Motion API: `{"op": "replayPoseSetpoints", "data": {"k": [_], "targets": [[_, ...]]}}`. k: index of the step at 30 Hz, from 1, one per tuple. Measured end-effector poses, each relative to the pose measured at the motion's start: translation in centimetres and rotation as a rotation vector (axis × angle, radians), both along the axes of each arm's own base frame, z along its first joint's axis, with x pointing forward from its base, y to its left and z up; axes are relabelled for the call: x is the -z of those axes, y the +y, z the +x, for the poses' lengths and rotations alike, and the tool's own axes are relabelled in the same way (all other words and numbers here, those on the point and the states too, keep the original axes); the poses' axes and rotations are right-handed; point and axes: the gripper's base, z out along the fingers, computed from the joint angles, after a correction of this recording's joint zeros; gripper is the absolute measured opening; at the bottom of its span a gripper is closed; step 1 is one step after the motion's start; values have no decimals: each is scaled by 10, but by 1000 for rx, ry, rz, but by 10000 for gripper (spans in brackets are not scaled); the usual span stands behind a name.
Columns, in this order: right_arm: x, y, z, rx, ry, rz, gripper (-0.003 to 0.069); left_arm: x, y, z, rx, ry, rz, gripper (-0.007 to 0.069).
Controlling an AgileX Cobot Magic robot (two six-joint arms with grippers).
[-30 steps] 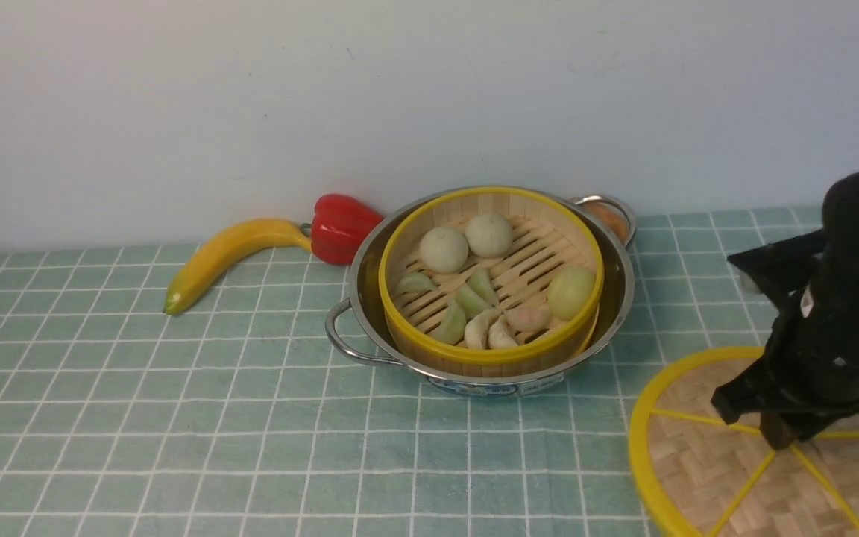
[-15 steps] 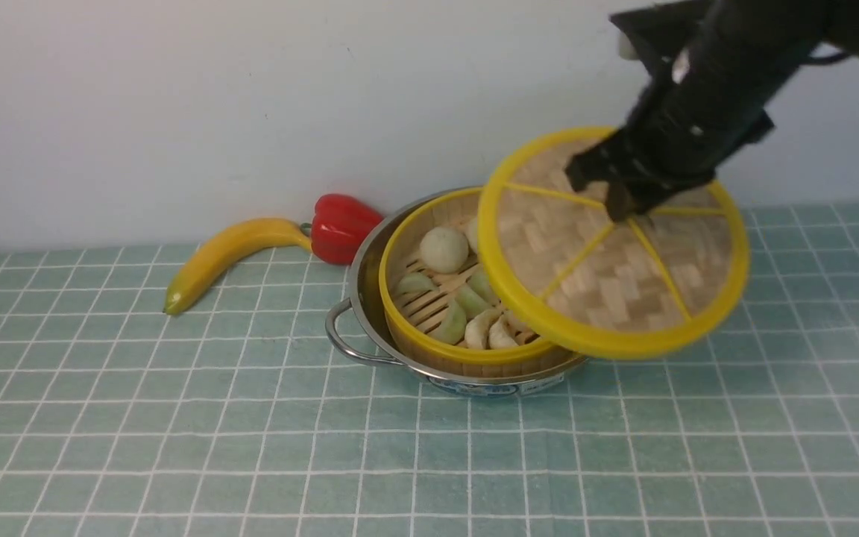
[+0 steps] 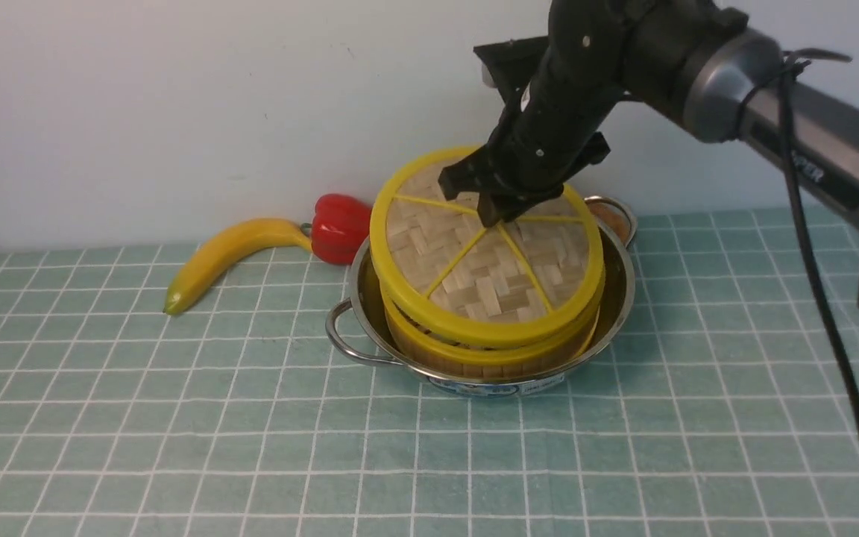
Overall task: Place the steamer in the pot on the blue tablecloth, and put the lid on the steamer.
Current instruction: 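Place the bamboo steamer lid onto the steamer basket in the pot with the right gripper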
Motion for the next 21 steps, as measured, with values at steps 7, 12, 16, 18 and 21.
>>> {"op": "replayPoseSetpoints", "data": {"k": [7, 12, 16, 18, 21], "targets": [[4, 1, 2, -3, -4, -3, 146, 3, 0, -1, 8, 28, 15, -1], [9, 2, 4, -3, -3, -5, 146, 3, 0, -1, 8, 29, 16, 1], [10, 3, 5, -5, -3, -4, 146, 3, 0, -1, 8, 30, 16, 2], [10, 3, 5, -5, -4, -3, 146, 3, 0, -1, 8, 31, 17, 2], [9, 3, 5, -5, -5, -2, 146, 3, 0, -1, 8, 33, 18, 2]]}}
